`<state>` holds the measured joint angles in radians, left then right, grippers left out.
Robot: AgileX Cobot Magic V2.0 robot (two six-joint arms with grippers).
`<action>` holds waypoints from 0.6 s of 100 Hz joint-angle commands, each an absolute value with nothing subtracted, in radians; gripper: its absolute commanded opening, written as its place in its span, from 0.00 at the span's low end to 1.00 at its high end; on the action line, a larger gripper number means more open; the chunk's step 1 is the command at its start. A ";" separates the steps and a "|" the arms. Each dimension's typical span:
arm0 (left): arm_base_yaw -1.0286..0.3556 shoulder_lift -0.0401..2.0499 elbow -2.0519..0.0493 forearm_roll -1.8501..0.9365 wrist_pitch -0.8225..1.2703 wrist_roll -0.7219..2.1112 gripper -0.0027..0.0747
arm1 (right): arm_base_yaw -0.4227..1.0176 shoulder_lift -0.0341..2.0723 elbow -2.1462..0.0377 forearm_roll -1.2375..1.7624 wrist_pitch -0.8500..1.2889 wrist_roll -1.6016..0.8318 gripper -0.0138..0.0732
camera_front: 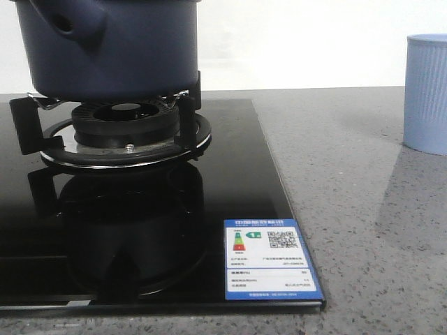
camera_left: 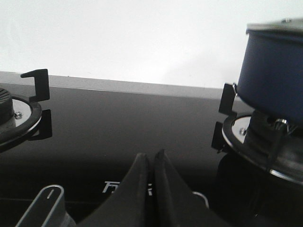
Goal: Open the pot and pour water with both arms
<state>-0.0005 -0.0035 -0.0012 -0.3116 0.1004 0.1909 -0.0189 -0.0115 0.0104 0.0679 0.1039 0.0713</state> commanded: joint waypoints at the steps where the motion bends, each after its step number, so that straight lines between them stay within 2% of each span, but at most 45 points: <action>1: -0.006 -0.027 0.012 -0.366 0.011 0.179 0.01 | -0.023 -0.032 0.026 0.152 0.010 0.062 0.11; 20: -0.006 -0.027 0.012 -0.554 0.000 0.179 0.01 | -0.023 -0.032 0.026 0.351 -0.017 0.062 0.11; 40: -0.006 -0.027 0.007 -0.788 -0.073 0.179 0.01 | -0.023 -0.032 0.021 0.438 -0.022 0.062 0.11; 60: -0.006 -0.027 -0.064 -0.816 -0.056 0.181 0.01 | -0.023 -0.030 -0.048 0.440 0.000 0.062 0.11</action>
<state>-0.0005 -0.0035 -0.0115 -0.7988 -0.0081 0.1863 -0.0189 -0.0115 0.0043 0.4340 0.0612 0.0713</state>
